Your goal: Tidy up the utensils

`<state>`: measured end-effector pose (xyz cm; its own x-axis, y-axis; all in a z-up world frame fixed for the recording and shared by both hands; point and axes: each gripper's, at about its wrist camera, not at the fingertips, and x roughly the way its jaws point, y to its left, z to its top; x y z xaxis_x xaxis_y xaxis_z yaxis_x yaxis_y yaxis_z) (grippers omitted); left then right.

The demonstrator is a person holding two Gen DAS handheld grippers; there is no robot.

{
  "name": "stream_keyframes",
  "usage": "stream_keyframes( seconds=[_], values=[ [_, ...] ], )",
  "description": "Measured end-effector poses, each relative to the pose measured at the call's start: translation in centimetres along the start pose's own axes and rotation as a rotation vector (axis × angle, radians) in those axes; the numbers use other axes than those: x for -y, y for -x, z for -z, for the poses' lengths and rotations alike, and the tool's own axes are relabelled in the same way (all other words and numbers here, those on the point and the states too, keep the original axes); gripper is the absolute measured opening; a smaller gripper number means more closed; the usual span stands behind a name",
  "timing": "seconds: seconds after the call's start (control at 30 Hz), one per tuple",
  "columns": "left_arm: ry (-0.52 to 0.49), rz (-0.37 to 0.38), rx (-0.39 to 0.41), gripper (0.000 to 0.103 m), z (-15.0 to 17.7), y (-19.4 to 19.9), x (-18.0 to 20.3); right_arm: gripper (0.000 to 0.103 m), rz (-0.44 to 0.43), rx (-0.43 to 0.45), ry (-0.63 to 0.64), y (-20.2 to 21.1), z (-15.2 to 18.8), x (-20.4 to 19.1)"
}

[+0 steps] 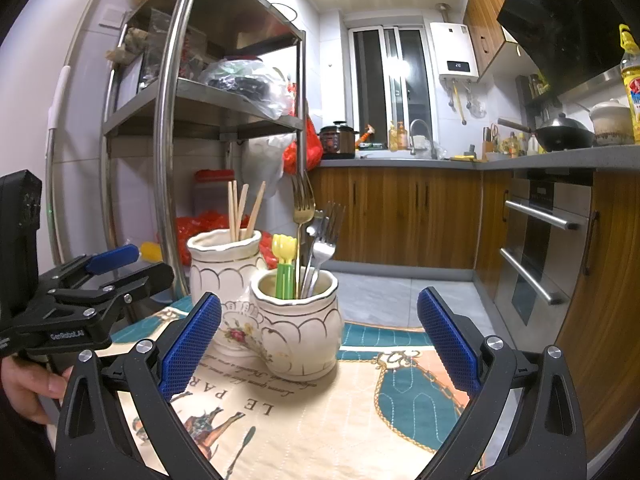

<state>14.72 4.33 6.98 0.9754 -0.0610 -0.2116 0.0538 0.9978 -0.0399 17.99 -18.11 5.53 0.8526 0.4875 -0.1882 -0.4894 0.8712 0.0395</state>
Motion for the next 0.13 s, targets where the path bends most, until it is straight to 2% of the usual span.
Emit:
stream_keyframes(
  seconds=[0.13],
  values=[
    [0.0, -0.002, -0.001, 0.098, 0.02, -0.07, -0.1, 0.098, 0.0, 0.0, 0.0, -0.03, 0.0, -0.02]
  ],
)
